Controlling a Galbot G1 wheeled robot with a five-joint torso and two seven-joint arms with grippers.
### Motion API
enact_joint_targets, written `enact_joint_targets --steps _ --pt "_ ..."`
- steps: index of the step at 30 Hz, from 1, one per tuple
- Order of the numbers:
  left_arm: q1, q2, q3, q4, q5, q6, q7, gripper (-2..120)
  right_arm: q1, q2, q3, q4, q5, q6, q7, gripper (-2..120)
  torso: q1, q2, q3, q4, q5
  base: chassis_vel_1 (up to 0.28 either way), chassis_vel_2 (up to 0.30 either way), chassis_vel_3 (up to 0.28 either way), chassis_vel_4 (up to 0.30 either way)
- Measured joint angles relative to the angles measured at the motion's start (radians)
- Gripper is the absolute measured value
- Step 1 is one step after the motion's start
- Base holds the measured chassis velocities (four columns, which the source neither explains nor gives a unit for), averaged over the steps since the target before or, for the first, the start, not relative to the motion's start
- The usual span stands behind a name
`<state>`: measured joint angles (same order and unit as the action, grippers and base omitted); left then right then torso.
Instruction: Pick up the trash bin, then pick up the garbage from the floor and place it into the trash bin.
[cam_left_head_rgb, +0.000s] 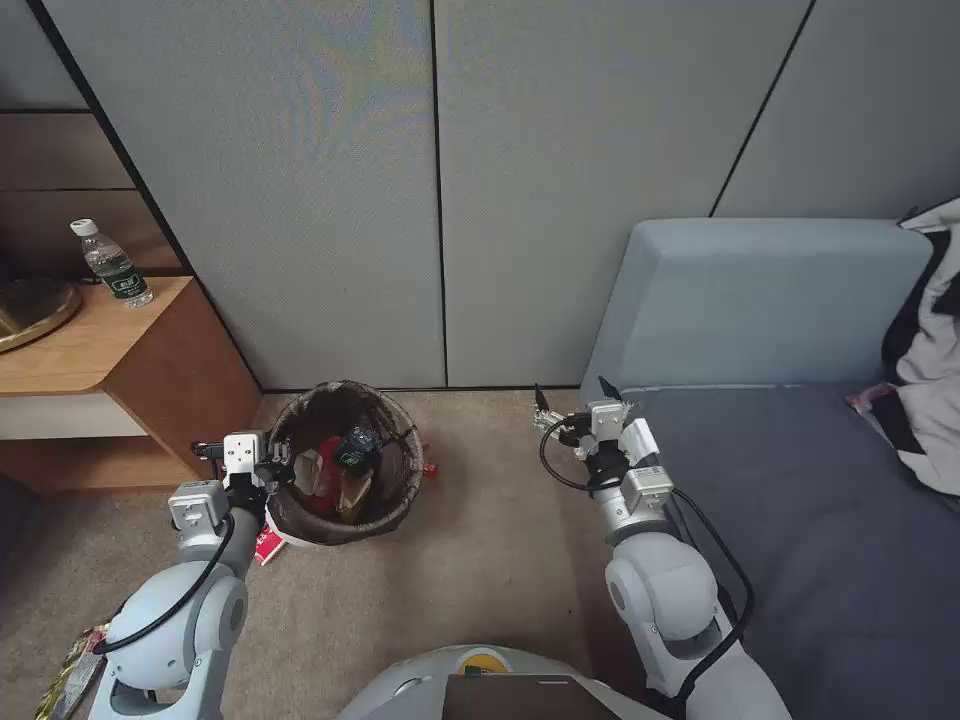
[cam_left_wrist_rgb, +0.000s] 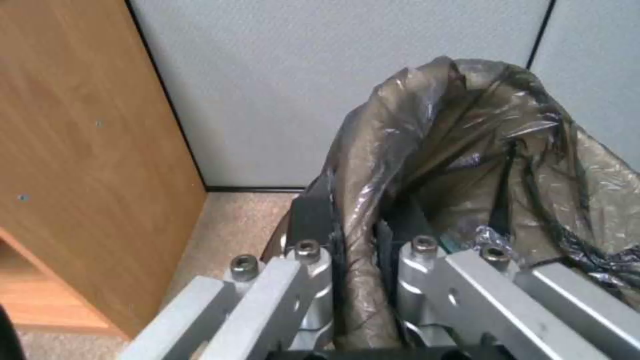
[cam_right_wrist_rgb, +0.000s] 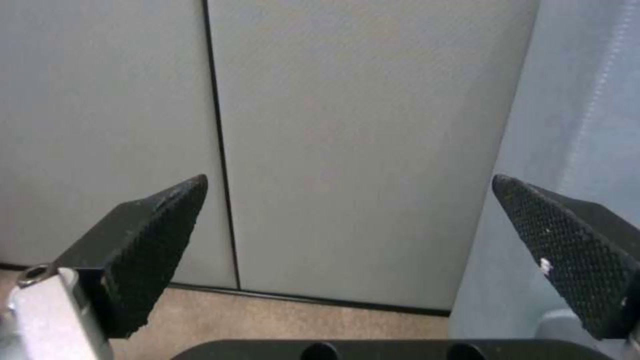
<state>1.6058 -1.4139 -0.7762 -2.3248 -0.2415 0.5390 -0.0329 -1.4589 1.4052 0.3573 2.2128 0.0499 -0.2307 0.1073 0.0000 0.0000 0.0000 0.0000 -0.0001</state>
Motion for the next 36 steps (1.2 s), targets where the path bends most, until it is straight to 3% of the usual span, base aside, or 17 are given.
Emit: enact_joint_targets --steps 23,36 --pt "0.018 -0.007 -0.062 -0.023 -0.039 0.01 0.004 7 0.0 -0.003 -0.01 -0.011 0.005 0.021 0.003 100 0.0 0.0 0.0 0.0 0.0 -0.033 0.042 0.038 -0.037" --pt "0.032 -0.011 -0.108 -0.046 -0.071 0.019 0.008 7 0.163 -0.117 -0.122 -0.16 0.156 -0.099 -0.106 100 0.0 0.0 0.0 0.0001 0.0002 0.0 0.0 0.0 0.0"
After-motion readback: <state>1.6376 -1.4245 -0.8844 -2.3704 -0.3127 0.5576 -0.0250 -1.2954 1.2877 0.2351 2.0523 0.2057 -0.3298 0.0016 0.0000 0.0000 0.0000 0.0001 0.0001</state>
